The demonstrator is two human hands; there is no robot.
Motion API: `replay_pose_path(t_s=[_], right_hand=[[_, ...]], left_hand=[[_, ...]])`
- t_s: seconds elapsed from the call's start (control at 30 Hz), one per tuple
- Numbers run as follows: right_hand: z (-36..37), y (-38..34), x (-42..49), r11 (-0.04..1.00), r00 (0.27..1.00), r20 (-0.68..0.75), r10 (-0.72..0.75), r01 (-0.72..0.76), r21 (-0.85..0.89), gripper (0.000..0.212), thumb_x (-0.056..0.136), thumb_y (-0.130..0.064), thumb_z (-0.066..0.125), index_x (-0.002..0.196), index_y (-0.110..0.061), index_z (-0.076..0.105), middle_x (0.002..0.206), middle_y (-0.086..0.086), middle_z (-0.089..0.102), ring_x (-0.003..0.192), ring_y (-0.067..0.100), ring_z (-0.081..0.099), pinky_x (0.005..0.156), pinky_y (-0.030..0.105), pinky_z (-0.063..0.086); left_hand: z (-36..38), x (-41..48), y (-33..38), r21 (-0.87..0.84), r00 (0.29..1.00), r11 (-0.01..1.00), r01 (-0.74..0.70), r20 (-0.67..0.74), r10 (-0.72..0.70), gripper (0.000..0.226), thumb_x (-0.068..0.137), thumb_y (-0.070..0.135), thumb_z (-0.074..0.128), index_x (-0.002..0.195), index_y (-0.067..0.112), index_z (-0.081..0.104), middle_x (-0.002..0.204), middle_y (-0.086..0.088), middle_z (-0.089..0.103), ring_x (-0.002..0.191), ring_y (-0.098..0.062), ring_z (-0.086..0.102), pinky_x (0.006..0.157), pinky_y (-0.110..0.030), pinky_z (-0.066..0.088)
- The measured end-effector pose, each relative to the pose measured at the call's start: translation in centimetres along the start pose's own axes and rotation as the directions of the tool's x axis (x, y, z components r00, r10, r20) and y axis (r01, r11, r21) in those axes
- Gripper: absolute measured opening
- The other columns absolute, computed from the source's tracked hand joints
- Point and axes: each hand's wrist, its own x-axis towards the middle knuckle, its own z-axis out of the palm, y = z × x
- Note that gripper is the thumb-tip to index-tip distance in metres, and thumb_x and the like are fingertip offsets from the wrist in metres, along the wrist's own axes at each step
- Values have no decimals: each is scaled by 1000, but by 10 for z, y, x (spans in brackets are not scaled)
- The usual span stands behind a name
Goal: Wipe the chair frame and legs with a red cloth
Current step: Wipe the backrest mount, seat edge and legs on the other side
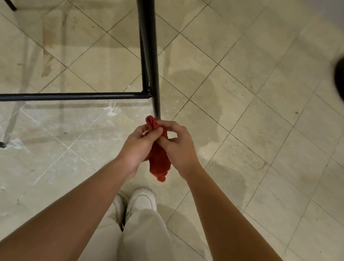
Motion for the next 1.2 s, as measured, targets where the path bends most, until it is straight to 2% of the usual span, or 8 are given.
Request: replay_pose_path(t_s=[0.2,0.33,0.47,0.6,0.8,1.03,1.13,1.2], right_hand=[[-9,-16,-10,987,996,42,79,-84,138,61,79,-15,74,130,-28,45,112,-4,57,100,20,62,83,37,56],[-23,-27,-9,978,997,-38,69,-60,198,45,84,-15,69,125,-21,53,111,1,57,99,20,62,78,37,58],[-36,-27,-1,971,988,-121,92,-62,232,34,88,-11,61,122,-17,56,111,6,59,95,16,61,75,30,57],[-32,-17,10,979,988,-122,100,-75,191,35,89,-13,59,123,-16,56,111,5,61,96,16,61,83,34,55],[-16,-14,21,974,987,-70,147,-132,186,32,87,-19,62,118,-21,59,107,-3,61,100,17,61,94,38,50],[-16,-24,19,963,986,-76,145,-123,241,20,89,-28,58,109,-27,62,112,4,65,98,22,64,87,38,54],[-22,-25,20,962,983,-106,153,-123,243,21,91,-26,56,110,-24,63,112,5,64,97,22,64,81,34,55],[-26,-22,20,957,980,-113,163,-130,258,22,92,-24,56,112,-20,62,110,5,63,92,18,62,67,25,53]], left_hand=[[-1,-12,10,-69,978,992,-108,-186,94,29,95,28,54,121,18,48,110,-8,63,103,-25,62,94,-46,50],[6,-14,23,-85,934,969,-231,-300,196,19,96,30,51,114,23,49,110,-5,61,104,-22,60,92,-39,51],[17,-13,28,70,856,933,-354,-377,353,20,98,29,46,113,20,56,109,0,62,104,-17,58,95,-34,47],[22,-1,24,161,824,913,-374,-395,407,18,100,27,43,108,21,58,104,4,61,100,-14,56,98,-31,44],[15,17,27,207,891,952,-224,-353,286,21,99,24,43,107,20,63,96,2,64,96,-20,61,91,-34,49],[19,-3,30,118,835,928,-353,-407,370,16,94,21,55,79,27,50,79,5,57,77,-13,58,79,-32,49],[20,-5,31,130,844,922,-364,-373,386,16,90,19,61,86,23,46,82,7,55,80,-11,62,85,-39,54],[22,-2,30,112,862,930,-350,-350,366,22,89,15,63,96,15,42,80,7,53,62,2,62,76,-34,56]])
